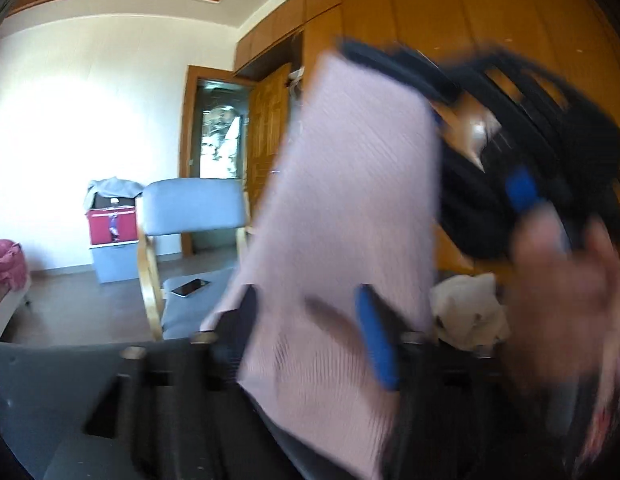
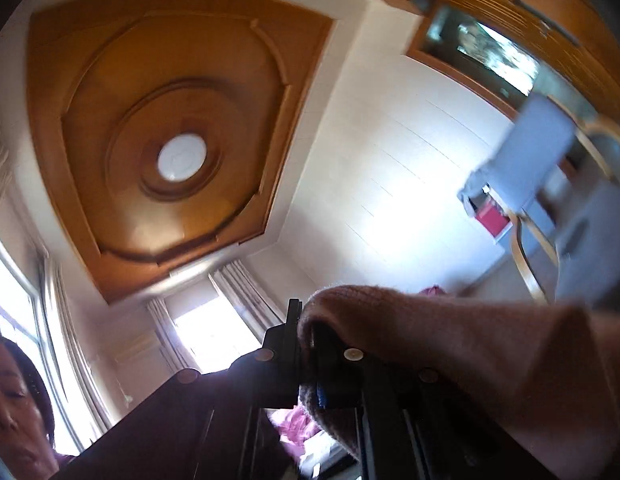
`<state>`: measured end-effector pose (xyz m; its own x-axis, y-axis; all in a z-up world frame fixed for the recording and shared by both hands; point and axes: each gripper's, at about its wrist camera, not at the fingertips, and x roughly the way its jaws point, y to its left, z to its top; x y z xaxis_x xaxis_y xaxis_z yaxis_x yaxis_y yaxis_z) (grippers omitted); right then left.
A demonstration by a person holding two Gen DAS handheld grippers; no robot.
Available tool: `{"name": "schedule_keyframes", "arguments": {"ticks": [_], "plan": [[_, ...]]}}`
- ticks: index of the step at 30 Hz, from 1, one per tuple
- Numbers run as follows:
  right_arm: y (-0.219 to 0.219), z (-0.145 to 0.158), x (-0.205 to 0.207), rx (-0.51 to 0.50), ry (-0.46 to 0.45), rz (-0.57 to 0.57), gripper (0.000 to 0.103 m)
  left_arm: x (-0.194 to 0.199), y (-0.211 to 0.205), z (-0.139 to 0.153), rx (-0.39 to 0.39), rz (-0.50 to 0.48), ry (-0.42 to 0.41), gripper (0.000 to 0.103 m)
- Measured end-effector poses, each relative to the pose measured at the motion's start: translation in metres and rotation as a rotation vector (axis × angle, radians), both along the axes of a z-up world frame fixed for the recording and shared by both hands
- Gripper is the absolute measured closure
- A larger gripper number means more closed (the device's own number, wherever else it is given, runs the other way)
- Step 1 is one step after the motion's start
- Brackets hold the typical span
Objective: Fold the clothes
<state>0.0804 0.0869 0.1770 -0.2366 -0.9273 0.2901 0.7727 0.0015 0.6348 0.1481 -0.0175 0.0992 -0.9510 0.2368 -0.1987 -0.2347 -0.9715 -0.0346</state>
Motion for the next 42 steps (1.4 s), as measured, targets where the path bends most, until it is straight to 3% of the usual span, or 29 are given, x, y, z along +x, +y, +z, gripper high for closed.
{"name": "schedule_keyframes", "arguments": {"ticks": [5,9,11,14,17,19,22,23,26,29,32,35,39,42], "plan": [[-0.018,0.043,0.019,0.047,0.07,0.041,0.097,-0.012,-0.011,-0.021,-0.042,0.047,-0.041,0.035],[-0.049,0.045,0.035,0.121,0.093,0.067,0.095,-0.014,-0.043,-0.051,0.014,0.162,-0.118,0.035],[-0.067,0.031,0.037,0.164,0.046,0.053,0.078,-0.013,-0.067,-0.061,0.048,0.253,-0.153,0.035],[-0.096,-0.014,0.03,0.284,-0.093,0.042,0.069,-0.005,-0.105,-0.072,0.09,0.41,-0.181,0.035],[-0.119,-0.063,0.032,0.484,-0.207,0.011,0.066,0.005,-0.134,-0.079,0.137,0.509,-0.196,0.035],[-0.128,-0.091,0.037,0.651,-0.241,-0.023,0.066,0.009,-0.145,-0.079,0.155,0.537,-0.21,0.035],[-0.107,-0.111,0.059,0.769,-0.235,-0.111,0.066,0.002,-0.145,-0.072,0.143,0.524,-0.199,0.035],[-0.092,-0.114,0.062,0.766,-0.241,-0.146,0.066,-0.002,-0.136,-0.069,0.124,0.499,-0.194,0.035],[-0.033,-0.112,0.077,0.711,-0.26,-0.301,0.064,-0.03,-0.106,-0.064,0.03,0.384,-0.195,0.021],[0.012,-0.102,0.09,0.772,-0.217,-0.541,0.056,-0.056,-0.069,-0.066,-0.109,0.291,-0.211,0.02],[0.036,-0.103,0.088,0.87,-0.181,-0.691,0.047,-0.086,-0.034,-0.075,-0.247,0.218,-0.27,0.02],[0.052,-0.117,0.081,0.959,-0.193,-0.752,0.045,-0.115,-0.013,-0.091,-0.38,0.197,-0.344,0.02],[0.075,-0.136,0.079,0.954,-0.327,-0.771,0.045,-0.142,-0.001,-0.118,-0.597,0.271,-0.362,0.02],[0.083,-0.161,0.051,0.959,-0.383,-0.752,0.045,-0.153,-0.012,-0.133,-0.601,0.296,-0.408,0.02]]}}
